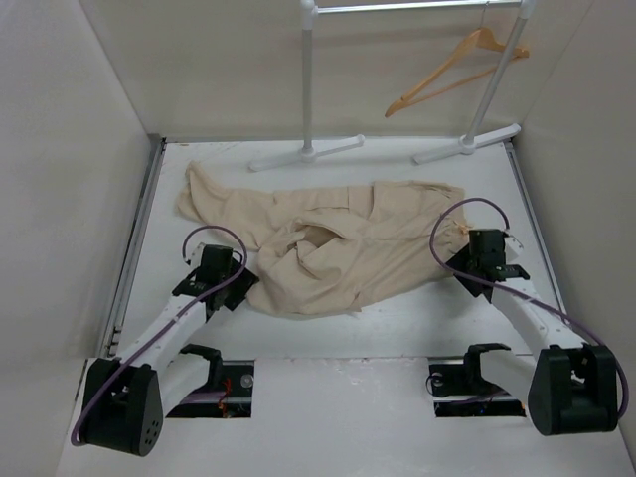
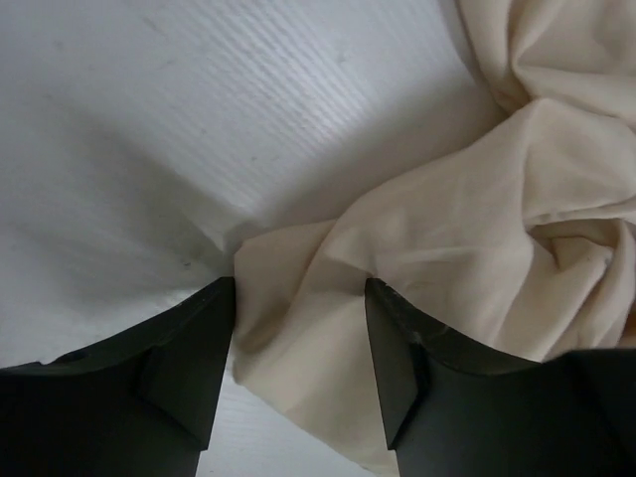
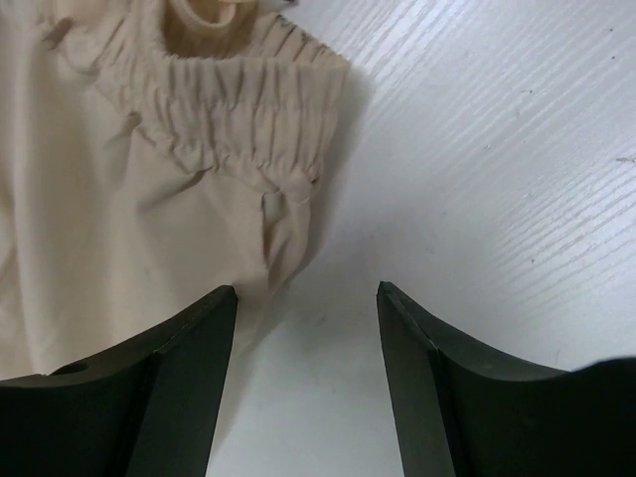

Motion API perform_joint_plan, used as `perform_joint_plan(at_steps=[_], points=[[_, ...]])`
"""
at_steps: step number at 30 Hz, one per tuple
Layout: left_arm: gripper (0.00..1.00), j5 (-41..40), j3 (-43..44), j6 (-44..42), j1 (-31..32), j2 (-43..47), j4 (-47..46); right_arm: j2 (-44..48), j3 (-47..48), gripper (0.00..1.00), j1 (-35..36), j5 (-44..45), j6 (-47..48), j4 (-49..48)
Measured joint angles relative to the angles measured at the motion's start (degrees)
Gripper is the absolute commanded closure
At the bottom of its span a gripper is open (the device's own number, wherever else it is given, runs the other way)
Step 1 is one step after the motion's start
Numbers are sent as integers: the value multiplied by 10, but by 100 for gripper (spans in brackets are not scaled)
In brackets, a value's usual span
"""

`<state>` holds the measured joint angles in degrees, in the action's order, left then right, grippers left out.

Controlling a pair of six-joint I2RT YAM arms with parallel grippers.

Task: Place the trousers on the hanger
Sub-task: Flatten out the trousers at the center of the board.

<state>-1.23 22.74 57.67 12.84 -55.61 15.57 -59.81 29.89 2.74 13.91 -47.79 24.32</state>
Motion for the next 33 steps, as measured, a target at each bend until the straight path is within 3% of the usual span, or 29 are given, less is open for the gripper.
perform_joint_plan(at_steps=[2, 6, 8, 11, 13, 19, 22, 24, 26, 28, 30, 33], points=[[68, 11, -2, 0, 4, -10, -28, -29, 0, 39, -13, -2, 0, -11], [91, 22, -2, 3, 13, -32, -66, -85, 4, 68, -27, -6, -6, -27], [96, 21, 2, 5, 22, -33, -66, -98, 8, 82, -28, -10, -10, -41], [98, -4, 43, 10, 32, 3, -11, -108, 9, 92, -28, -12, -19, -46], [99, -34, 112, 5, 36, 38, 47, -108, 10, 94, -28, -12, -22, -49], [98, -131, 451, -60, 88, 42, 174, -106, 12, 97, -26, -36, -36, -58], [93, -222, 562, -75, 207, 2, 223, -107, 12, 97, -27, -34, -37, -64], [88, -299, 609, -83, 324, -41, 250, -110, 12, 97, -29, -33, -39, -66], [79, -351, 642, -89, 407, -111, 274, -115, 12, 97, -31, -34, -41, -70], [69, -371, 653, -88, 442, -179, 289, -119, 12, 97, -34, -35, -40, -70], [51, -370, 627, -81, 446, -236, 295, -118, 12, 97, -38, -36, -40, -70], [36, -355, 540, -69, 421, -241, 317, -112, 12, 97, -42, -36, -37, -69]])
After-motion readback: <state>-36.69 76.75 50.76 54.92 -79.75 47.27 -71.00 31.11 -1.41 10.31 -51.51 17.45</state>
